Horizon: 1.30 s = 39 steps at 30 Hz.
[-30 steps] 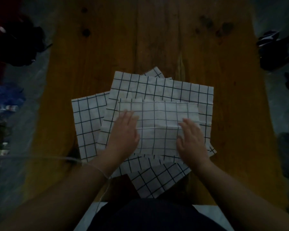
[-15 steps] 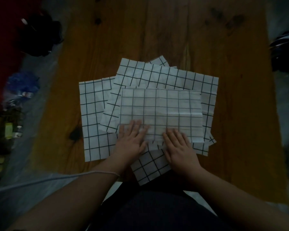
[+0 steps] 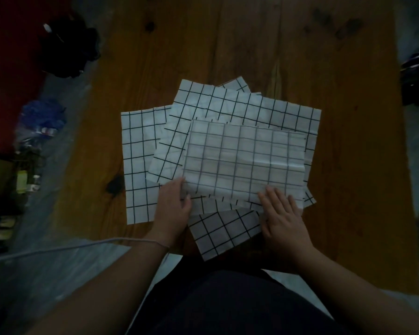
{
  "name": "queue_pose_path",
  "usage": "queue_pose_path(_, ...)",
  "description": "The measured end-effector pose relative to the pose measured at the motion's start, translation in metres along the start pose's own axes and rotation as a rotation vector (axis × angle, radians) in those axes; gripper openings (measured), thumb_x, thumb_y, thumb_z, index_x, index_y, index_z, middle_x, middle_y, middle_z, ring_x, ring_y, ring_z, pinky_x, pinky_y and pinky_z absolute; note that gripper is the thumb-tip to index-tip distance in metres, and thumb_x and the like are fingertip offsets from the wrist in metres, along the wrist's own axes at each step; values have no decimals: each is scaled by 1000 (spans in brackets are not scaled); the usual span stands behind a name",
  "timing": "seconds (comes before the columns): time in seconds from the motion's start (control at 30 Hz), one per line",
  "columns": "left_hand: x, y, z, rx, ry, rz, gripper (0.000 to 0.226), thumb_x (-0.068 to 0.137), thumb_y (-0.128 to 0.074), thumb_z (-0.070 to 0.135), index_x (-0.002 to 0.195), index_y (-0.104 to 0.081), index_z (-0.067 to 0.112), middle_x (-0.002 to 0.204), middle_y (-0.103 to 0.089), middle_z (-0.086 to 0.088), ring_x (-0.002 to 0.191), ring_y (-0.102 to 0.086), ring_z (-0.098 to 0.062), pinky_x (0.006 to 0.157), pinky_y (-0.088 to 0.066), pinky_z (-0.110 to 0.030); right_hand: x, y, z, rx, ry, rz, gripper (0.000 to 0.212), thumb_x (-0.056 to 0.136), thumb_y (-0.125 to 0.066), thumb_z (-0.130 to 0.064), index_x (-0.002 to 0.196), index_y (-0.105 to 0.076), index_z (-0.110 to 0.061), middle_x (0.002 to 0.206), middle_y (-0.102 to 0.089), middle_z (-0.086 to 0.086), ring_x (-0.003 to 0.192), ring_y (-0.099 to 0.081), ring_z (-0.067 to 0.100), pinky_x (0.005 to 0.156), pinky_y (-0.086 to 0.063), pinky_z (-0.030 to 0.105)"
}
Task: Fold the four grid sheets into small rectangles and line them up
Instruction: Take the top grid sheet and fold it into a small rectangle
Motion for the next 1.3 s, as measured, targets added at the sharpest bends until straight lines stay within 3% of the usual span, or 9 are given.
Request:
queue_pose_path(0.13,11,1,-13,-280,366,12,33,97,-63,13,128,-56,8,110,-55,-1,91,-52,-7,84,-46,-24,5,-3,-6,-4,21,-9,65,99,-14,-51,160,-4,-29,167,5,-4,154,14,13,123,15,33)
queue_pose_path(0.23,18,-5,-26,-344,519,-41,28,93,-68,13,119,-58,10,108,-59,-3,93,-58,-17,79,-47,-28,6,-5,-3,-10,17,-15,66,98,-14,-51,160,-7,-29,168,2,-3,154,13,11,122,16,31)
queue_pose_path(0.37,14,-9,-40,-339,678,-96,35,89,-73,18,116,-53,9,98,-60,-5,77,-63,-20,82,-60,-45,7,-6,0,-2,24,-39,69,96,-8,-54,160,-6,-30,167,5,-6,153,16,10,122,17,32)
queue_pose_path(0.47,18,-11,-37,-238,656,-179,34,87,-75,28,112,-58,12,99,-62,-5,87,-63,-23,85,-59,-44,9,-7,2,4,28,-38,69,96,-8,-56,160,-7,-31,167,5,-6,154,15,10,125,12,35)
queue_pose_path(0.6,21,-17,-16,-270,594,-341,12,93,-69,23,90,-62,14,84,-60,-6,78,-58,-20,65,-52,-29,9,-7,4,3,45,-23,66,98,-14,-53,160,-12,-30,168,-3,-4,155,8,12,127,4,39)
queue_pose_path(0.8,4,-5,-12,-907,748,-235,6,100,-58,7,104,-58,11,105,-67,-16,92,-70,-25,71,-59,-33,8,-9,6,-9,67,-24,65,99,-16,-51,160,-13,-30,168,-1,-5,155,10,11,126,5,38)
queue_pose_path(1.0,-3,2,-35,-715,773,-225,19,97,-64,13,110,-61,0,100,-72,-23,80,-75,-25,62,-59,-27,8,-11,8,-19,66,-24,63,100,-13,-51,160,-13,-31,168,-2,-5,155,11,10,126,9,36)
queue_pose_path(1.17,-9,1,-37,-637,818,-175,29,99,-62,25,109,-61,-3,83,-68,-15,65,-66,-17,49,-55,-23,7,-8,5,-26,69,-25,65,99,-14,-51,160,-16,-29,166,-1,-6,155,9,11,124,12,33)
queue_pose_path(1.3,4,30,-28,-3,539,-47,28,100,-50,45,105,-51,17,88,-62,-2,79,-60,-17,66,-51,-37,6,3,-3,-17,65,41,64,100,-21,-46,159,-21,-23,166,-8,0,156,2,16,126,4,39)
Point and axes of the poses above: each hand's wrist, its own x-axis towards the middle knuckle, its own y-axis out of the back of the hand, z = x × y, the point moved 10 cm from there along x, towards the middle knuckle
